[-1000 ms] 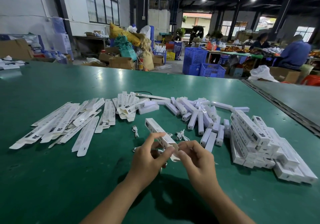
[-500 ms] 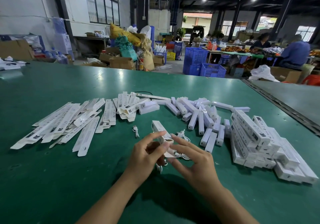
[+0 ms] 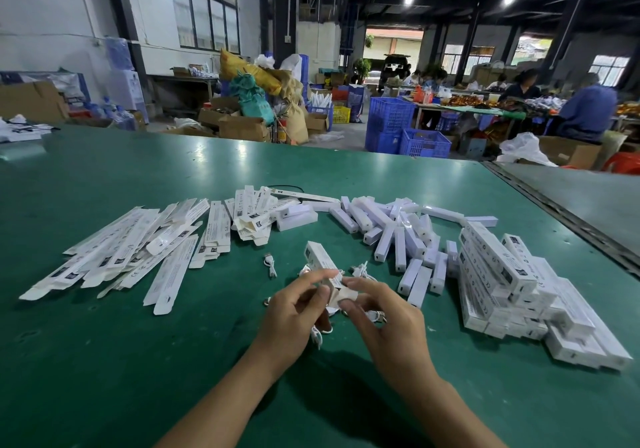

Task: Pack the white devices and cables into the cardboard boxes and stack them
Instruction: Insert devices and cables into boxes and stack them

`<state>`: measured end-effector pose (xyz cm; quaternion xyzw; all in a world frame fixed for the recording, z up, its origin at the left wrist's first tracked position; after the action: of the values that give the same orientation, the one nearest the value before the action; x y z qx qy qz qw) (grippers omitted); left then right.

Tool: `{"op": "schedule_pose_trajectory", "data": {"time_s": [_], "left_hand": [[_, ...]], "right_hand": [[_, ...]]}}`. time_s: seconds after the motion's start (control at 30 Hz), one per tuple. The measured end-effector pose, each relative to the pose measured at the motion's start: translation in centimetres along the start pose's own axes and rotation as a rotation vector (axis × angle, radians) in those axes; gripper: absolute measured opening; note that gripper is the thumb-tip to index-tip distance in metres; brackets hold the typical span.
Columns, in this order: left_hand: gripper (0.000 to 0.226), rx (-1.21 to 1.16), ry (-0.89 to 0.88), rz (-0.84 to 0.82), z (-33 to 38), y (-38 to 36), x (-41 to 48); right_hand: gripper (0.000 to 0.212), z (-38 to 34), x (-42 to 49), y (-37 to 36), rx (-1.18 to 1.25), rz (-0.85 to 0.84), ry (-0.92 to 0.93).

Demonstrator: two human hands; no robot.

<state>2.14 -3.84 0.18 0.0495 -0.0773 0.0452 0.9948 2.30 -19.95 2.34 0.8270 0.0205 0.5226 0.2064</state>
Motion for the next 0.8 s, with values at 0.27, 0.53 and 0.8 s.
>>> {"op": "schedule_pose_trajectory", "data": {"time_s": [0.27,0.53,0.8], "left_hand": [[0.029,-0.014,-0.026,-0.001,-0.59,0.04,0.37],[0.030,0.039,-0.038,-0.028,-0.79,0.15,0.40],[0.029,0.112,0.007,-0.133,-0.88,0.51,0.36]], "right_hand": [[0.015,0.03,0.09,-0.05,-0.050,0.007,0.139],[0.009,0.27,0.20,0.21,0.015,0.003,0.138],[0.010,0.42,0.10,0.34,0.007,-0.022,0.086]]}}
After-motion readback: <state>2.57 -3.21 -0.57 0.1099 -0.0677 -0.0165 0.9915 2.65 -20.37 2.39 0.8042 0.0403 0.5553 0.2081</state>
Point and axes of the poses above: each hand's wrist, its own x-axis towards the middle knuckle, its own y-axis out of the back of the hand, z = x × y, the point moved 3 cm from there along x, towards the middle knuckle, and after that the axes turned 13 degrees about y, right-handed, at the moved point
